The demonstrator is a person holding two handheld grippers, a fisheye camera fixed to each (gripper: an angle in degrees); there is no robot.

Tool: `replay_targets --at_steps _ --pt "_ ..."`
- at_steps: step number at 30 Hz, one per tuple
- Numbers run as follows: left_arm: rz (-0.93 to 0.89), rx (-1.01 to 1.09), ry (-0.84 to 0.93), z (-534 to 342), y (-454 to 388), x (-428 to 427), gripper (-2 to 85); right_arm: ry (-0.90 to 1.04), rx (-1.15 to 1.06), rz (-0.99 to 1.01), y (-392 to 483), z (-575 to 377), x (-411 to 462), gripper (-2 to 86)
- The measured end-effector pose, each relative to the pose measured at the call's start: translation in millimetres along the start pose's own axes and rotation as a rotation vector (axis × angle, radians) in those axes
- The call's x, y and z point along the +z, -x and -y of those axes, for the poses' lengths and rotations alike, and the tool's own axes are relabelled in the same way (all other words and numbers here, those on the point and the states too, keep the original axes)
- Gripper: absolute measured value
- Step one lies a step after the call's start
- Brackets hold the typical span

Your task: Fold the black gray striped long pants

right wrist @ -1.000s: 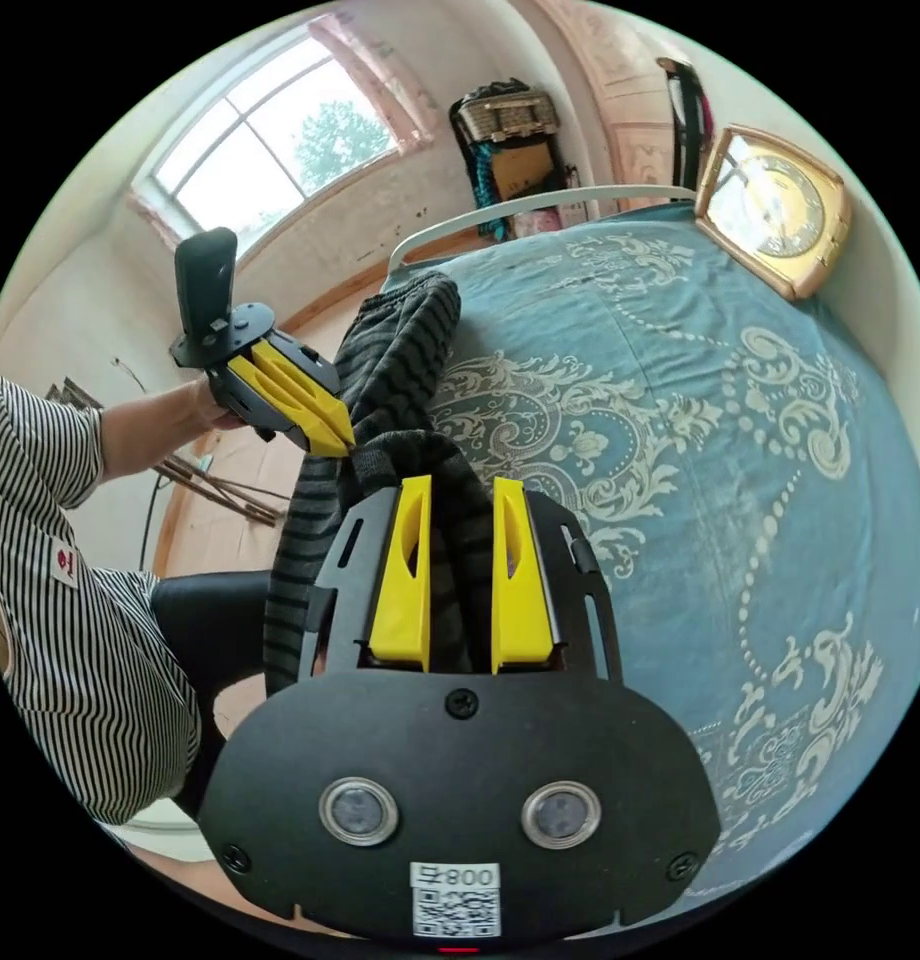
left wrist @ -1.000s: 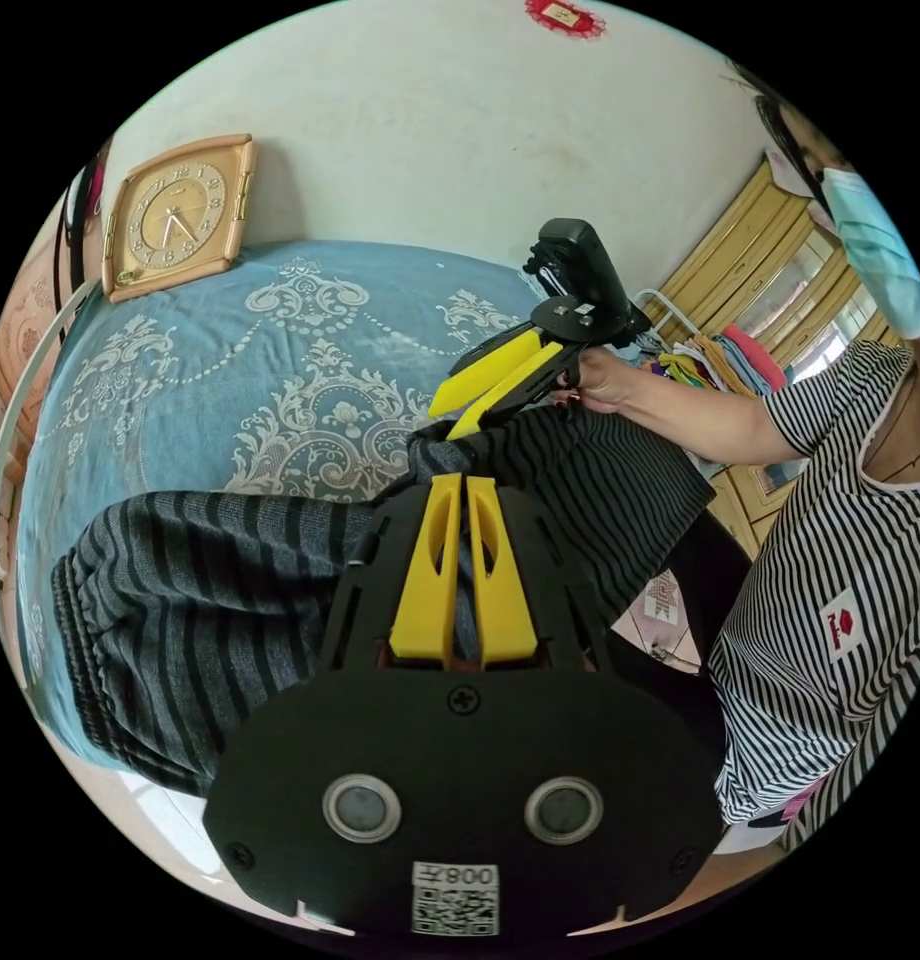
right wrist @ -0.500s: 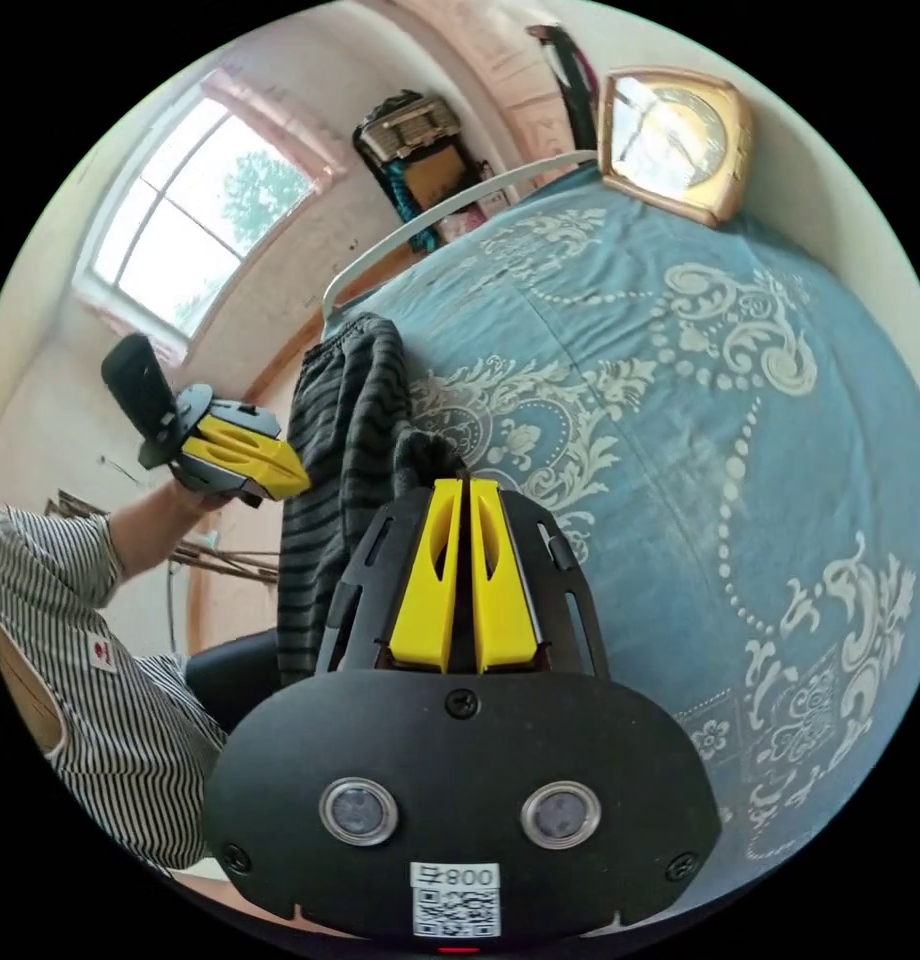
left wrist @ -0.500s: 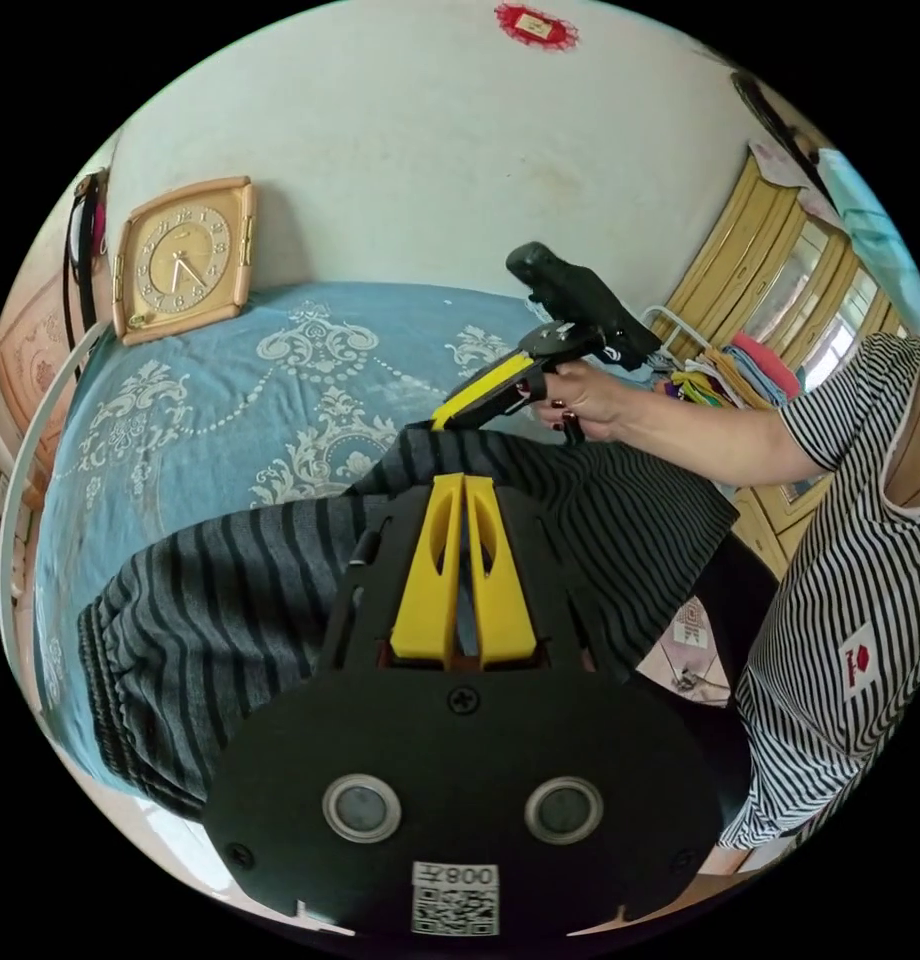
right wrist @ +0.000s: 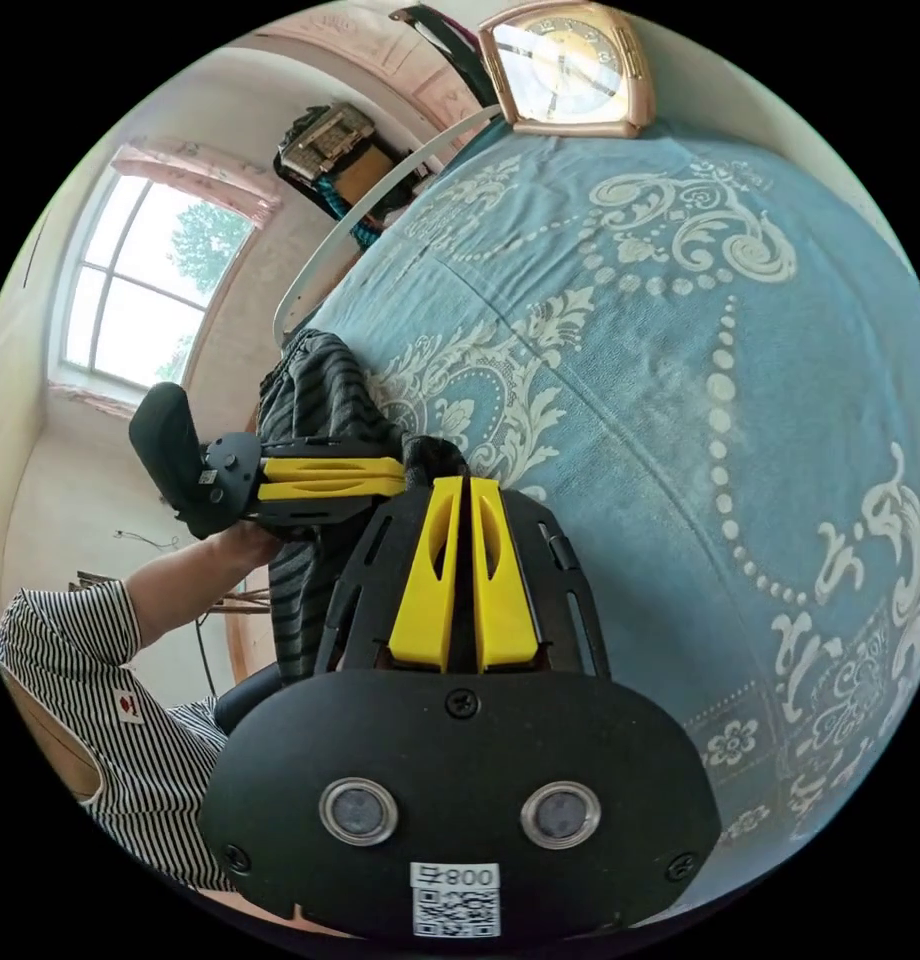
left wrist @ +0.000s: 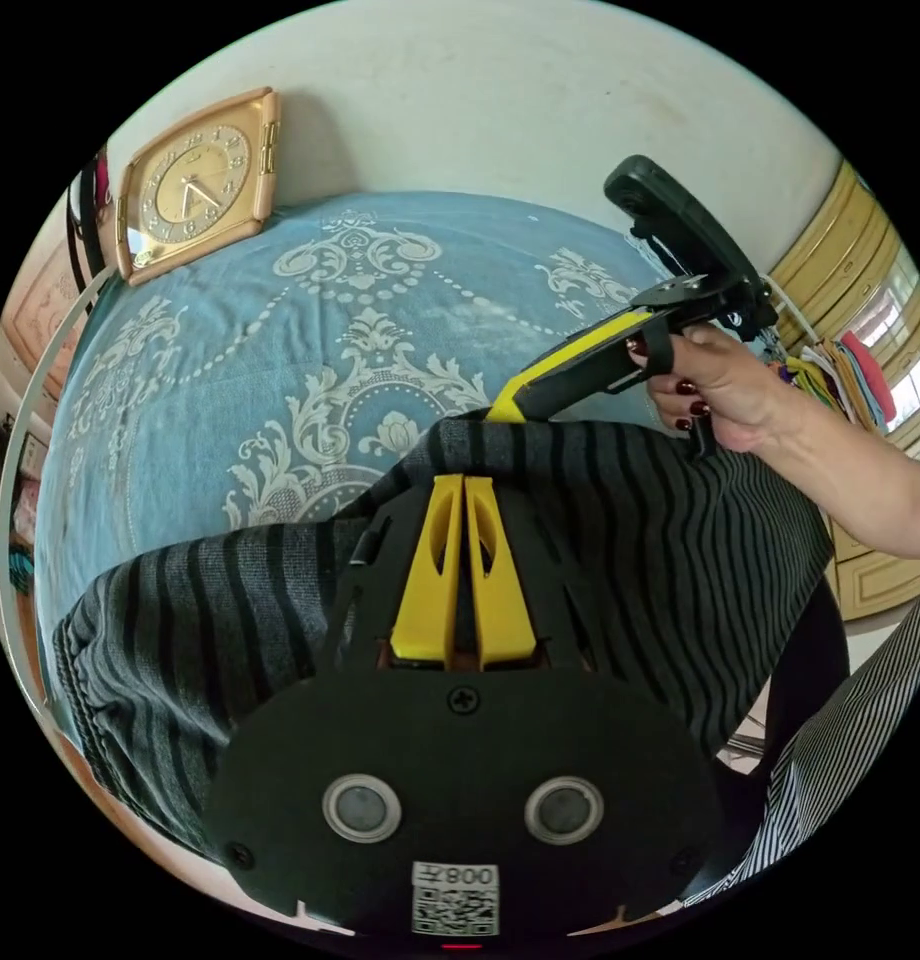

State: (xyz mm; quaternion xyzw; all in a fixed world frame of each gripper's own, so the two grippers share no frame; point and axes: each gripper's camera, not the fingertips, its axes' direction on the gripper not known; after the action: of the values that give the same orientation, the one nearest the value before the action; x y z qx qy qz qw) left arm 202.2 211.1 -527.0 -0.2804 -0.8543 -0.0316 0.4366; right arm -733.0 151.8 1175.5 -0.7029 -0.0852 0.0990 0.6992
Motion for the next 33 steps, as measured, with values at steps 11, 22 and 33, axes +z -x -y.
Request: replay_targets --at_steps 11,22,33 --pt "0.095 -0.03 -0.005 15 -42 -13 0.1 -0.014 -0.061 -0.377 60 -68 37 0.2" --pt "0.037 -0.075 -0.123 -3 -114 -91 0.1 -0.144 -0.068 -0.313 82 -164 13 0.2" --pt "0.022 -0.085 0.027 3 -181 -123 0.1 0.118 -0.004 -0.342 73 -272 95 0.1"
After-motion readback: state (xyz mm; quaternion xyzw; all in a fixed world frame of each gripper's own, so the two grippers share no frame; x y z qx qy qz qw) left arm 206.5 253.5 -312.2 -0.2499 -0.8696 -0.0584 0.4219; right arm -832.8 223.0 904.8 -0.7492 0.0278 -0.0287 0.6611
